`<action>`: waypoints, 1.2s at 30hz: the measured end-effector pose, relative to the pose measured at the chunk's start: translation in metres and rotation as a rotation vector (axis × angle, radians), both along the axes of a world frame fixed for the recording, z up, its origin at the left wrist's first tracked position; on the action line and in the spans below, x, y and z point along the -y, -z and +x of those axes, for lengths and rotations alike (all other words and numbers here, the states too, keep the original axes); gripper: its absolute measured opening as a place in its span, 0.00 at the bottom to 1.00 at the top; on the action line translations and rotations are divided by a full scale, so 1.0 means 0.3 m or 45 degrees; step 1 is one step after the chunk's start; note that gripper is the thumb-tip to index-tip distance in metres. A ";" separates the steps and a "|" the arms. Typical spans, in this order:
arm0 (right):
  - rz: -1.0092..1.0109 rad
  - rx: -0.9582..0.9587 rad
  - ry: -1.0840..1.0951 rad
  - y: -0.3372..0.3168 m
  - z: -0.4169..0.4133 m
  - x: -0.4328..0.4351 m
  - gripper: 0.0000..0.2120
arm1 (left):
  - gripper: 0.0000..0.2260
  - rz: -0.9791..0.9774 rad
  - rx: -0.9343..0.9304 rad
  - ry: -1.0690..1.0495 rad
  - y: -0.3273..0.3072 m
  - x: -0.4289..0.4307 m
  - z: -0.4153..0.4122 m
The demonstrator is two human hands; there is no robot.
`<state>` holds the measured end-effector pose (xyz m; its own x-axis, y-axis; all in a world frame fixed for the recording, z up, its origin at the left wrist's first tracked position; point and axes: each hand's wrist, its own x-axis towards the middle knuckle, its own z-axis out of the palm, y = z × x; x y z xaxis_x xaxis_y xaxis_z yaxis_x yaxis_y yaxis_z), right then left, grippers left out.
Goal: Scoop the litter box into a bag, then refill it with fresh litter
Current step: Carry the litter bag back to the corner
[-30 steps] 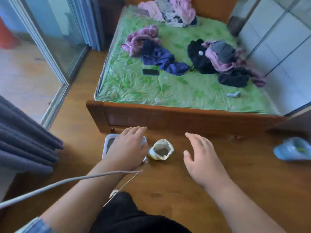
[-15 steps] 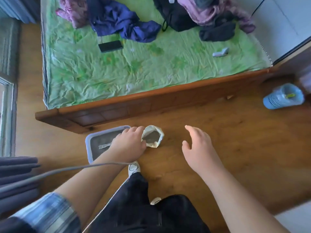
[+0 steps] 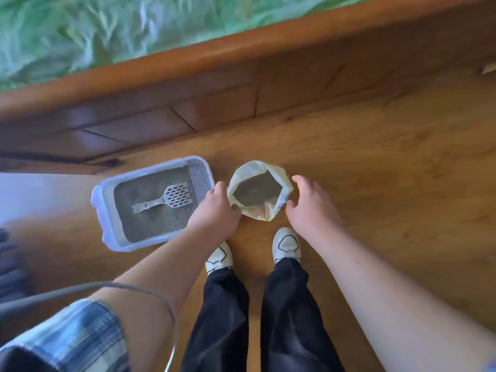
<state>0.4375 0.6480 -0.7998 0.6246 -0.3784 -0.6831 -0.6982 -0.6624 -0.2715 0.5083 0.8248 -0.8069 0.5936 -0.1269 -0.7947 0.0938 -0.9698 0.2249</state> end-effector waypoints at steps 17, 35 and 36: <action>-0.045 0.044 0.230 0.330 -0.009 0.121 0.04 | 0.15 -0.024 0.018 -0.603 0.333 0.036 -0.020; 0.300 0.988 -0.123 -1.781 -0.064 0.153 0.04 | 0.13 -0.618 0.751 -0.820 -1.725 -0.095 -0.129; 0.323 1.020 -0.163 -1.823 -0.058 0.128 0.06 | 0.14 -0.634 0.780 -0.861 -1.773 -0.126 -0.140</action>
